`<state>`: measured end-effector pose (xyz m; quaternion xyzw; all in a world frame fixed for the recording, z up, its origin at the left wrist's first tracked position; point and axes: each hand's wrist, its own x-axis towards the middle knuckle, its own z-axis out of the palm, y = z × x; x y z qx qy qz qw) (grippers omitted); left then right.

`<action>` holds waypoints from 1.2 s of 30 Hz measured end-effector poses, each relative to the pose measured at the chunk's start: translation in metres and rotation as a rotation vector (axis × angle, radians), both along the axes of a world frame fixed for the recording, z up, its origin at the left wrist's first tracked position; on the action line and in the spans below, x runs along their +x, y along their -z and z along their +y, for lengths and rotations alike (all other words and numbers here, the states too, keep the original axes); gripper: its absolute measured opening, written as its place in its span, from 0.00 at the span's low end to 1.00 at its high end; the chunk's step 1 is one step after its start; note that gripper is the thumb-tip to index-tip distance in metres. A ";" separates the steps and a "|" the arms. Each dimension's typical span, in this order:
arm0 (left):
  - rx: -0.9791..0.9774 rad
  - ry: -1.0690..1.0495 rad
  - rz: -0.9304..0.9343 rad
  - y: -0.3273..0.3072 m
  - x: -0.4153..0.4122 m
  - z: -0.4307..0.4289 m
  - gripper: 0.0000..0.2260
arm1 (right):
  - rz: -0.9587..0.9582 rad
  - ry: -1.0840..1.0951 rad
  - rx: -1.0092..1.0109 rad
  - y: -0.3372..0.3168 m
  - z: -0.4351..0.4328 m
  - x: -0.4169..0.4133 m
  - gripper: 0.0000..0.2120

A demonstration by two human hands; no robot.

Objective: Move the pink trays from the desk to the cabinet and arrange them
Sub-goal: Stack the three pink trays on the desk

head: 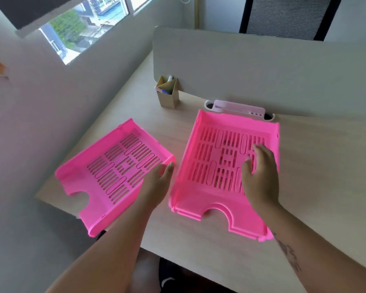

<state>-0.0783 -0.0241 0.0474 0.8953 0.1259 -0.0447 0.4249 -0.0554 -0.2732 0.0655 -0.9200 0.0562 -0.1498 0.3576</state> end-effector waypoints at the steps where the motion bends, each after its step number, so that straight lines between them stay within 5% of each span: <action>1: 0.070 -0.029 -0.038 -0.003 -0.003 0.011 0.17 | -0.015 -0.070 0.015 -0.005 0.019 0.003 0.20; 11: 0.292 -0.158 -0.150 -0.017 -0.016 0.183 0.09 | 0.108 -0.444 0.073 -0.007 0.207 -0.021 0.23; 16: 0.486 -0.132 -0.036 0.000 -0.003 0.272 0.18 | 0.312 -0.164 0.167 0.021 0.269 -0.037 0.33; 20: 0.545 -0.076 0.111 0.022 0.008 0.319 0.17 | 0.509 0.027 0.348 0.045 0.292 -0.050 0.40; 29: 0.441 -0.092 0.142 0.039 0.015 0.359 0.05 | 0.585 0.244 0.538 0.050 0.326 -0.041 0.14; 36: 0.326 -0.042 -0.133 -0.022 0.022 0.329 0.09 | 0.290 0.262 0.489 -0.013 0.291 0.010 0.14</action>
